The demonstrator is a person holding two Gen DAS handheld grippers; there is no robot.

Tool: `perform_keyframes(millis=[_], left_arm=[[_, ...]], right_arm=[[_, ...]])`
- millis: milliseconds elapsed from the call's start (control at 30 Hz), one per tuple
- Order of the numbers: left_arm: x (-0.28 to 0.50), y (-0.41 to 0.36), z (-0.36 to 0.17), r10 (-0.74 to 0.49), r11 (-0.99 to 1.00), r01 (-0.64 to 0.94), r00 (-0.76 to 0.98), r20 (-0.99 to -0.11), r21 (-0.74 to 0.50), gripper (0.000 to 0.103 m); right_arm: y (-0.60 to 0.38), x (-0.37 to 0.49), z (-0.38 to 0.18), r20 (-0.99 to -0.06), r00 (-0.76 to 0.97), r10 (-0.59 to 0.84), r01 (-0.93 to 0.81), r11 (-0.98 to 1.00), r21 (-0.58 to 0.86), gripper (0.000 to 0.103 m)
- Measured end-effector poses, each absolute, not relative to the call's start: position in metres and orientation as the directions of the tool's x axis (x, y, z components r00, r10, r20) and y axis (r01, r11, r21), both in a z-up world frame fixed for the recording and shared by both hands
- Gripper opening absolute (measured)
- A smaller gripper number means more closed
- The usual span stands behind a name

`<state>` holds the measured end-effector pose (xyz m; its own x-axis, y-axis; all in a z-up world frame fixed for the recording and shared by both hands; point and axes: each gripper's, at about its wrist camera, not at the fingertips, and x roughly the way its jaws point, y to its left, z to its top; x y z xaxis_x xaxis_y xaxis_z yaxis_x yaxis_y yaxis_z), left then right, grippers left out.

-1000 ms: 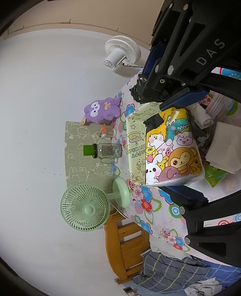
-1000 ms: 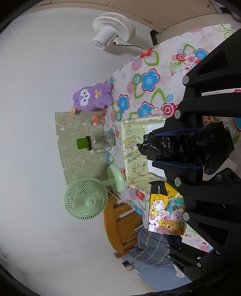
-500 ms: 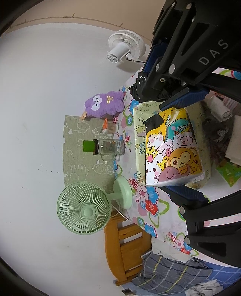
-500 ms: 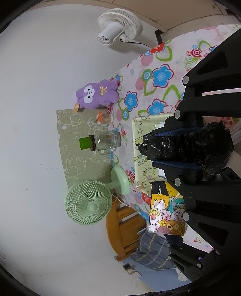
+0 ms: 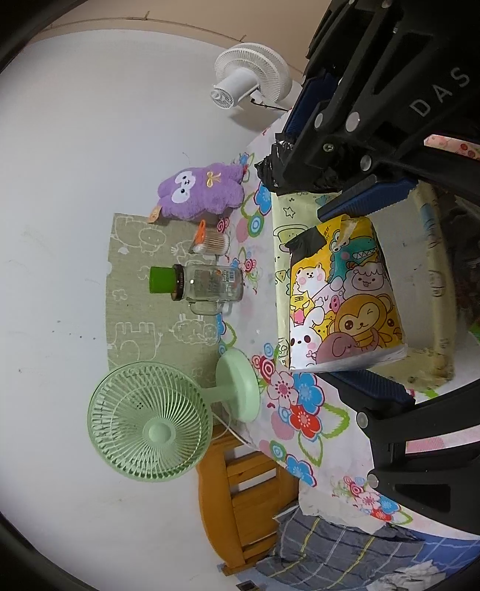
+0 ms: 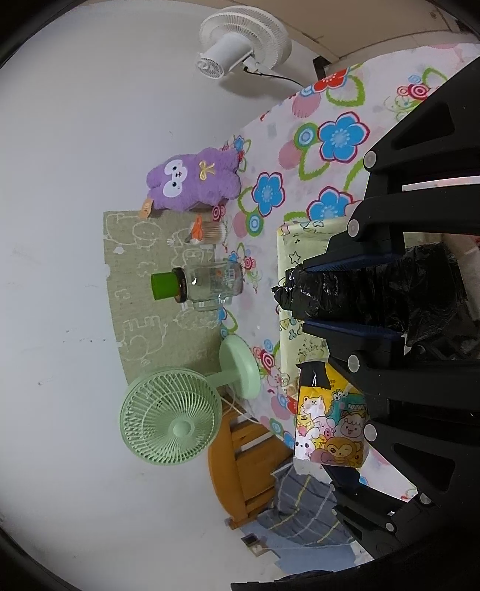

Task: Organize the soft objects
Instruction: 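Lower the pouch and black bag into the basket and open both grippers, then withdraw both grippers from the basket back toward the remaining items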

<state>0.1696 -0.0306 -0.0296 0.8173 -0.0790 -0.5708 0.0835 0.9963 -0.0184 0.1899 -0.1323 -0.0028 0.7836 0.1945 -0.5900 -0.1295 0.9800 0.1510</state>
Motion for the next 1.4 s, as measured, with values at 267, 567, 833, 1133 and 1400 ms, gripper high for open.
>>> perform_keyframes(millis=[267,567,833,1133,1400], left_arm=[[0.199,-0.030,-0.046,-0.080,0.996,0.080,0.787,-0.612,-0.028,0.076],[0.219,-0.030,-0.065,-0.083,0.996,0.071,0.742,-0.665,-0.045,0.084],[0.224,-0.032,-0.068,-0.052,0.998,0.061,0.738,-0.673,-0.011,0.090],[0.220,-0.032,-0.059,-0.110,0.993,0.113,0.753,-0.648,-0.037,0.098],[0.195,-0.037,-0.039,-0.051,0.996,0.088,0.802,-0.595,0.034,0.099]], right_arm=[[-0.133,0.219,-0.019,-0.608,0.773,0.182,-0.112,0.982,0.152,0.029],[-0.136,0.243,-0.042,-0.649,0.742,0.169,-0.086,0.984,0.157,0.029],[-0.138,0.252,-0.051,-0.664,0.730,0.161,-0.071,0.984,0.161,0.044],[-0.135,0.242,-0.039,-0.641,0.754,0.144,-0.073,0.988,0.136,0.083],[-0.137,0.223,-0.022,-0.617,0.772,0.152,-0.084,0.987,0.138,0.094]])
